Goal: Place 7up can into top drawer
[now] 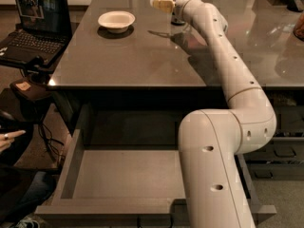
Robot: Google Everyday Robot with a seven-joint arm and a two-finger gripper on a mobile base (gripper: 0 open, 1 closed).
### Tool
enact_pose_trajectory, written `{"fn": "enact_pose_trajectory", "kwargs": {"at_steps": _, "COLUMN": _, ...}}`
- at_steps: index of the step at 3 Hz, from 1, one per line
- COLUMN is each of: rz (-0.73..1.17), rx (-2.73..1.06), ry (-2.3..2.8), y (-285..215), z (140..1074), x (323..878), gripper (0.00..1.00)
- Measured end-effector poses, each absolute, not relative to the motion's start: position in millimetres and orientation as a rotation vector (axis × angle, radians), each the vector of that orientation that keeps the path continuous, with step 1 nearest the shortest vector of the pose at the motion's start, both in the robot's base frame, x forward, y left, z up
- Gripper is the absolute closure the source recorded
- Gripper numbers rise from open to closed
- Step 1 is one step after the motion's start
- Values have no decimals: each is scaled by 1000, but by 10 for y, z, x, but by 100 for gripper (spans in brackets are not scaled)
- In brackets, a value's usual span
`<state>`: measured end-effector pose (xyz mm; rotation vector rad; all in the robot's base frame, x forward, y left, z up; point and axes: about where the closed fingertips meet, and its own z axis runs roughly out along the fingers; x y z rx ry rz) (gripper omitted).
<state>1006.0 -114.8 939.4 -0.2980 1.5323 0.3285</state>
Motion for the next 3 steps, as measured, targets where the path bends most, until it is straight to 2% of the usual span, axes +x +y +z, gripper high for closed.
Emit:
{"fn": "enact_pose_trajectory", "kwargs": {"at_steps": 1, "rz": 327, "rx": -298, "ry": 1533, "y": -1150, "z": 9396, "x": 10060, "gripper": 0}}
{"fn": "enact_pose_trajectory", "kwargs": {"at_steps": 2, "rz": 327, "rx": -298, "ry": 1533, "y": -1149, "z": 9395, "x": 10060, "gripper": 14}}
{"fn": "enact_pose_trajectory", "kwargs": {"at_steps": 3, "rz": 327, "rx": -298, "ry": 1533, "y": -1149, "z": 9395, "x": 10061, "gripper": 37}}
